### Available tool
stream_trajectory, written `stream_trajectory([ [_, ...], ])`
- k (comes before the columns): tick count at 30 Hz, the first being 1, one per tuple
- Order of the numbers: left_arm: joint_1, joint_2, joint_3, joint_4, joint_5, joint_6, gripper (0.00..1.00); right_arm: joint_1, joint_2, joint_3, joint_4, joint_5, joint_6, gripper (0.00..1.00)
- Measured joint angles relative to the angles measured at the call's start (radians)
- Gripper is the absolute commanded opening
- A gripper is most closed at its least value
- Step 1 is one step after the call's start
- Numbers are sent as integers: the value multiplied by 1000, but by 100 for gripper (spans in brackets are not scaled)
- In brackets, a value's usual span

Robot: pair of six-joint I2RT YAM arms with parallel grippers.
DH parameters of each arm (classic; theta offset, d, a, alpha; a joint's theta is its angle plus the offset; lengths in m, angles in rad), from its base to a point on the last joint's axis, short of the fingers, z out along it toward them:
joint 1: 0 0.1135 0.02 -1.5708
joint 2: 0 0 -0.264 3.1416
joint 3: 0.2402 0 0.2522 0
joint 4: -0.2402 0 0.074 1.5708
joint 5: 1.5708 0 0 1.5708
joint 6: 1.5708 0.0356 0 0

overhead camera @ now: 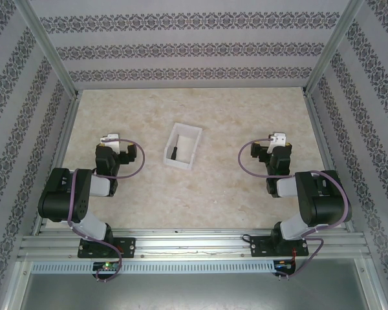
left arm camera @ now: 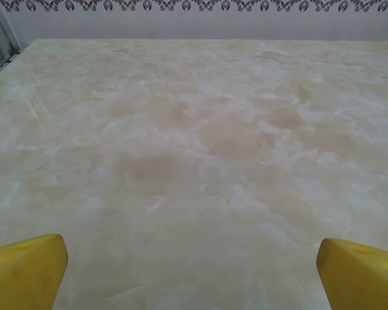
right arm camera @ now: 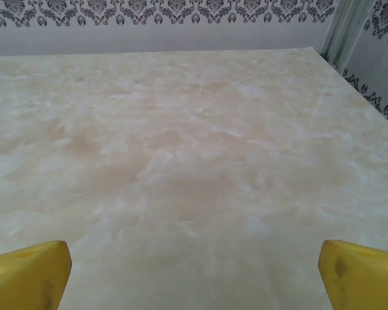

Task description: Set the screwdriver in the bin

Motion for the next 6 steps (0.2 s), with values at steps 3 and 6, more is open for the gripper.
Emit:
stream_trajectory([
  [3,2,0,0,-4,5,0,99,0,0,17,-8,-27,-2,98],
  [6,3,0,0,-5,7,0,99,0,0,27,-7,-43,-2,98],
])
